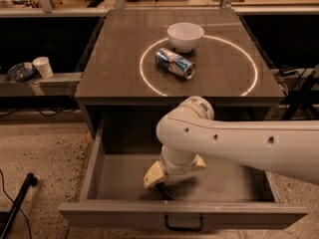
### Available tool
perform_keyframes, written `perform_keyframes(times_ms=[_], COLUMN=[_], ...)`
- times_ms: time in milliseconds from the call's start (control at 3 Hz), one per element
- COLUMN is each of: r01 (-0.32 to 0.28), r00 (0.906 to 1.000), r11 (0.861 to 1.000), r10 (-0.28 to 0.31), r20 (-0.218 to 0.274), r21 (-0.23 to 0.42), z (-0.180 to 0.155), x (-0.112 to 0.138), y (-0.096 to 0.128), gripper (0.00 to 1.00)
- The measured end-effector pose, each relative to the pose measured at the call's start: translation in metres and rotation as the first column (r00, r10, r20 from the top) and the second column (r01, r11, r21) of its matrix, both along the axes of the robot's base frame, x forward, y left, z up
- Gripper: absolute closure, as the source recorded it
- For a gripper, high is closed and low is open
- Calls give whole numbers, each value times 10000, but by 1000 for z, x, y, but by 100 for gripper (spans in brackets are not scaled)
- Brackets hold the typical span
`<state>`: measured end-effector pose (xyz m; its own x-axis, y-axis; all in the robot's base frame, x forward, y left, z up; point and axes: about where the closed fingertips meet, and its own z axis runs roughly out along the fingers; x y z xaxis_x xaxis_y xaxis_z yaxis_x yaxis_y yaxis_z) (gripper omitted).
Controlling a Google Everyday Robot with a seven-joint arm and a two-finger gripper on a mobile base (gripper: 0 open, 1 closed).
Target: Pick rxbar chocolate from top drawer and place on counter
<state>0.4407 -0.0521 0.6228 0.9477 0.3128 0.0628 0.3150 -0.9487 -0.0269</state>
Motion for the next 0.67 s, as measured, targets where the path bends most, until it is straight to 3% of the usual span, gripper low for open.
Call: perform_keyframes(times_ms=[333,667], r01=[-84,-119], r00=[9999,9997], r11=[9999,9999], r10=[85,120], r20=[-138,-196], r21=[68,94], z=[-11,-15], x=[0,-1], y=[1,2], gripper=[27,40])
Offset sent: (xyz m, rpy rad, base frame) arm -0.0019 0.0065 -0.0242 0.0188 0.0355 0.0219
